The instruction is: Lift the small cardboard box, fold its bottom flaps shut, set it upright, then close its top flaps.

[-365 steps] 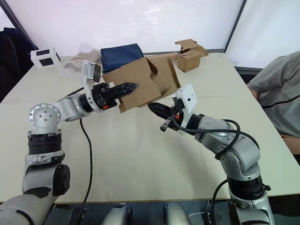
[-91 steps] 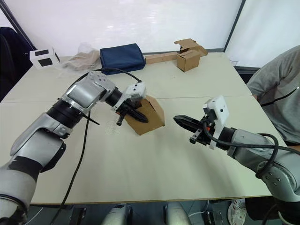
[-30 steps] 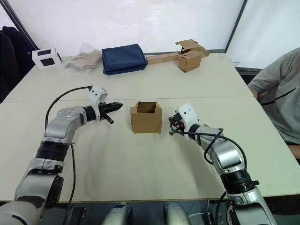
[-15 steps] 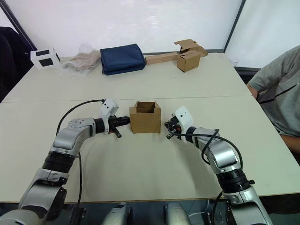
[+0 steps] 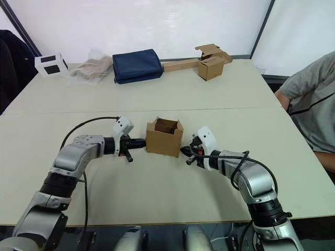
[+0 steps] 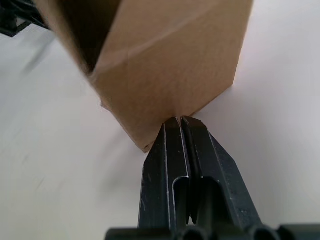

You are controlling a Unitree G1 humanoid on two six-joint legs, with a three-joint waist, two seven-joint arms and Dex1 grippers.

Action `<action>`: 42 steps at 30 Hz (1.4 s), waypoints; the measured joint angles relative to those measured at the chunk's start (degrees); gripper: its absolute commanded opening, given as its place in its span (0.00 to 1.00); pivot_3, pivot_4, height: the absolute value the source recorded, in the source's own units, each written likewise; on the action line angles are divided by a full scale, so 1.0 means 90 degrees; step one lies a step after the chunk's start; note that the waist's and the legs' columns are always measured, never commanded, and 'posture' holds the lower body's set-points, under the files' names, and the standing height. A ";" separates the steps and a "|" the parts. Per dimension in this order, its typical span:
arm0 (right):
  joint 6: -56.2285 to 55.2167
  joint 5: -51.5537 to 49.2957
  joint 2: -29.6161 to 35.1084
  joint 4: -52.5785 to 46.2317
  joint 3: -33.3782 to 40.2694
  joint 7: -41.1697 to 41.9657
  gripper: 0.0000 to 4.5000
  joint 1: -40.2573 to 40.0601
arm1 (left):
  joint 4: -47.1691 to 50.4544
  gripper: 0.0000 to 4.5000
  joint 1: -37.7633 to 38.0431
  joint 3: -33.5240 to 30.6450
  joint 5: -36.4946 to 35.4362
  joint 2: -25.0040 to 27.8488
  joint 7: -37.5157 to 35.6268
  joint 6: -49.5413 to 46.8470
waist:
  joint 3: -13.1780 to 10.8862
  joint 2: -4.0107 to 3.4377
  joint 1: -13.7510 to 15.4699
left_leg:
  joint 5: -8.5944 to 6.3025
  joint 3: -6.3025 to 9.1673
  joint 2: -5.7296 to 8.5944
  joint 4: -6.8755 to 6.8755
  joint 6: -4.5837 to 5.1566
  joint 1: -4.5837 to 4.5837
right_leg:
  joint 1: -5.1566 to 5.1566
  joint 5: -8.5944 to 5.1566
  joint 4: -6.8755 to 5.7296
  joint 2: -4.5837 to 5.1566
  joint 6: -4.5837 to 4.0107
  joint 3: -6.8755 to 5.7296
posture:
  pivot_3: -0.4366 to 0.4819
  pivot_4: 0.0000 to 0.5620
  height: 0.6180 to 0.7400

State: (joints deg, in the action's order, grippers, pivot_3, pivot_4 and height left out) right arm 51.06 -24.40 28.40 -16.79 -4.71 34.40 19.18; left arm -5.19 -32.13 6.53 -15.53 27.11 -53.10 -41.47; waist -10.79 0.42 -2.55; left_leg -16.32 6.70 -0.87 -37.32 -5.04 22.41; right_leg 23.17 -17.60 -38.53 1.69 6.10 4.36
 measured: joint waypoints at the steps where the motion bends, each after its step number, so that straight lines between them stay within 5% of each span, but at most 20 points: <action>1: 0.0017 0.0001 0.0057 -0.0142 -0.0019 0.0011 0.00 -0.0082 | 0.0100 0.01 0.0077 0.0005 -0.0012 0.0024 -0.0019 -0.0072 | 0.0000 0.0000 -0.0001 | 0.0000 0.0000 0.0000 0.0002 0.0000 0.0000 | 0.0000 0.0000 0.0000 0.0000 0.0000 0.0000 | 0.48 0.27 1.00; 16: -0.0153 0.0345 0.0511 -0.0333 -0.0145 -0.0039 0.00 -0.0335 | 0.0409 0.01 0.0539 0.0067 -0.0133 0.0777 -0.0190 0.0105 | 0.0000 0.0000 0.0008 | 0.0000 0.0000 -0.0001 0.0001 0.0000 -0.0001 | -0.0001 0.0000 0.0002 0.0000 0.0000 0.0000 | 0.48 0.27 1.00; 26: -0.0737 -0.0221 -0.0005 -0.0067 0.1168 -0.0096 0.00 0.0166 | 0.0423 0.01 0.0104 -0.1131 -0.1332 0.0402 -0.0208 0.0206 | -0.0001 0.0001 0.0001 | 0.0000 0.0000 -0.0002 0.0004 0.0000 -0.0002 | -0.0002 0.0000 0.0002 -0.0001 0.0000 -0.0001 | 0.48 0.27 1.00; 42: -0.1396 -0.0424 -0.0458 0.0411 0.0593 0.0523 0.00 0.0192 | 0.0041 0.01 -0.0027 -0.0538 -0.1551 0.0037 -0.0611 0.0399 | 0.0000 0.0000 -0.0003 | 0.0000 -0.0001 -0.0002 0.0002 0.0000 -0.0003 | -0.0002 0.0000 0.0002 -0.0001 0.0000 0.0000 | 0.48 0.27 1.00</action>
State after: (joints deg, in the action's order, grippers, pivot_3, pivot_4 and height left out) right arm 38.49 -28.21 24.28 -13.09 0.62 39.11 20.90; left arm -4.83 -32.38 1.69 -29.49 27.45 -58.60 -37.88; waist -10.79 0.42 -2.58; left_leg -16.32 6.68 -0.89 -37.30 -5.04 22.38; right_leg 23.15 -17.60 -38.52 1.68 6.10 4.35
